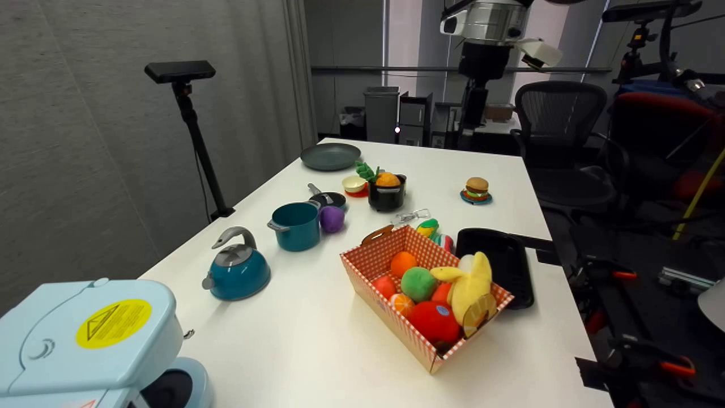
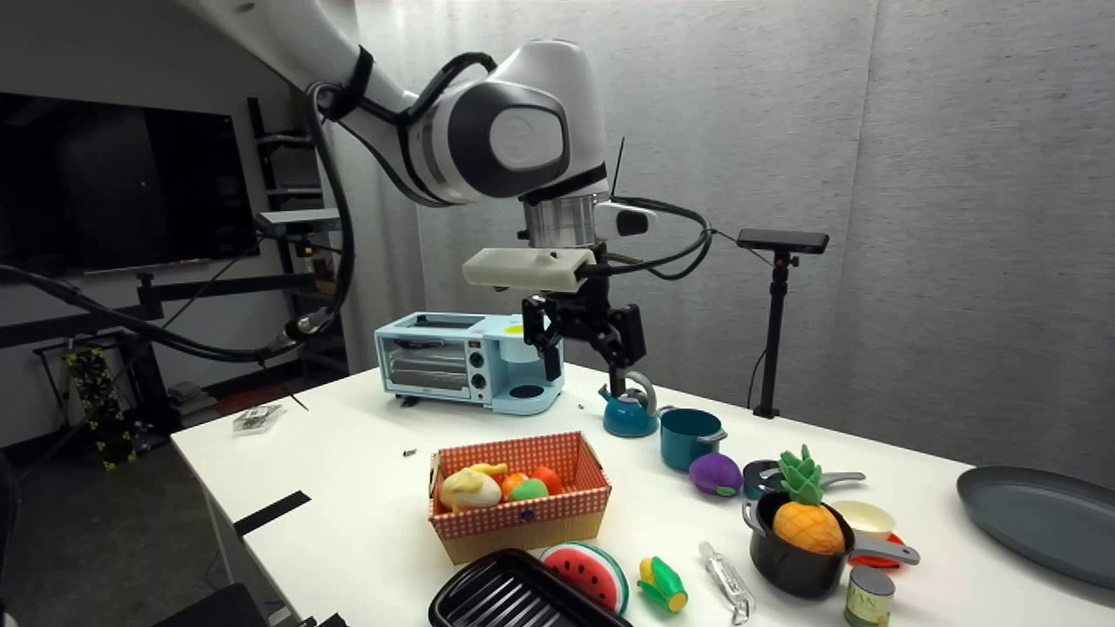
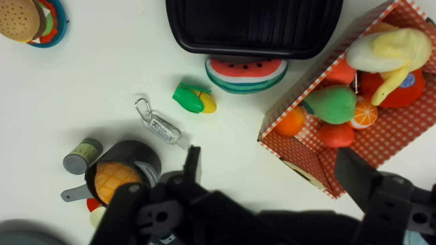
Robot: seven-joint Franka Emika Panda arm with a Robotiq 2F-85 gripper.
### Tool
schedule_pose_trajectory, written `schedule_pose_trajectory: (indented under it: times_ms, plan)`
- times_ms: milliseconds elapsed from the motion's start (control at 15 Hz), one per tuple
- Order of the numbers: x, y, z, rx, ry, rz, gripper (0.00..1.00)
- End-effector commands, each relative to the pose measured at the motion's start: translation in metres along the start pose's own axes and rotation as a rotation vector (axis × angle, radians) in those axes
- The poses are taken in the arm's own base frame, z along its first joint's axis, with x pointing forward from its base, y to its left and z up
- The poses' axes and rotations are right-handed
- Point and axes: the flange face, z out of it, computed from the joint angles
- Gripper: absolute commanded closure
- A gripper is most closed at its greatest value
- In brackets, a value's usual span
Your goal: Take the pineapple plushie from the black pot and put it in the blue pot
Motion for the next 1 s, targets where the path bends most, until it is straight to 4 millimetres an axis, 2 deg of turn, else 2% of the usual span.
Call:
schedule_pose_trajectory:
  times_ms: [0,533,933]
  plan:
    - [0.034,0.023,0.009,-0.026,0.043,0.084,0.0]
    - [0.087,0.053,0.029,-0.066,0.127,0.188,0.0]
    - [0.116,0.083,0.045,-0.069,0.178,0.295,0.0]
